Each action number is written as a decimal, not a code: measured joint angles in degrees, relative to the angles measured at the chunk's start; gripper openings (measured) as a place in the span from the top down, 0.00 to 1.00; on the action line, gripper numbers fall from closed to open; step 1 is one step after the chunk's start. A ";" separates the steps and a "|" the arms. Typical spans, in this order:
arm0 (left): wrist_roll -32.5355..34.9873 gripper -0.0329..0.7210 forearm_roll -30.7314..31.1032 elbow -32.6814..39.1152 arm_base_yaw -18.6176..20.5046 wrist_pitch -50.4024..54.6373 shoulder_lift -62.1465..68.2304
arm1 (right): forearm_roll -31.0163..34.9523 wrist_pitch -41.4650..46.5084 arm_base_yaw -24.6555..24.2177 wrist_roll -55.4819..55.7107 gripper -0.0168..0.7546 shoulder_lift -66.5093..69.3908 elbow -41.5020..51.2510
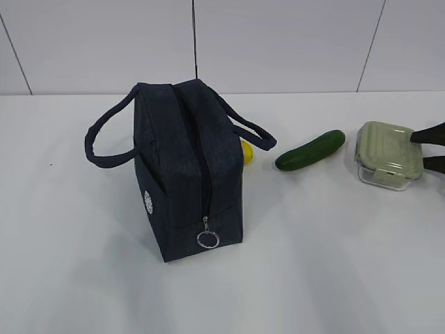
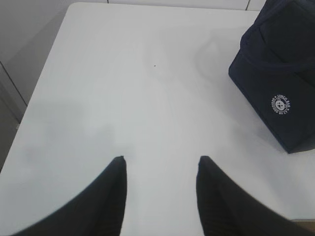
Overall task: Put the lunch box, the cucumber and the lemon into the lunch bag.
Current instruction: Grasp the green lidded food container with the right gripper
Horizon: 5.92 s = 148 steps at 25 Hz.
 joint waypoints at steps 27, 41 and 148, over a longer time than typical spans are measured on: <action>0.02 0.51 0.00 0.00 0.00 -0.18 0.00 | -0.59 0.00 0.50 1.90 0.23 -0.68 0.00; 0.02 0.51 -0.21 0.00 0.00 -1.32 0.00 | -0.94 -0.01 3.20 1.90 0.23 -0.68 0.00; 0.12 0.50 -0.21 0.00 0.00 -1.32 0.00 | -3.02 -0.01 3.20 2.98 0.49 -0.68 0.00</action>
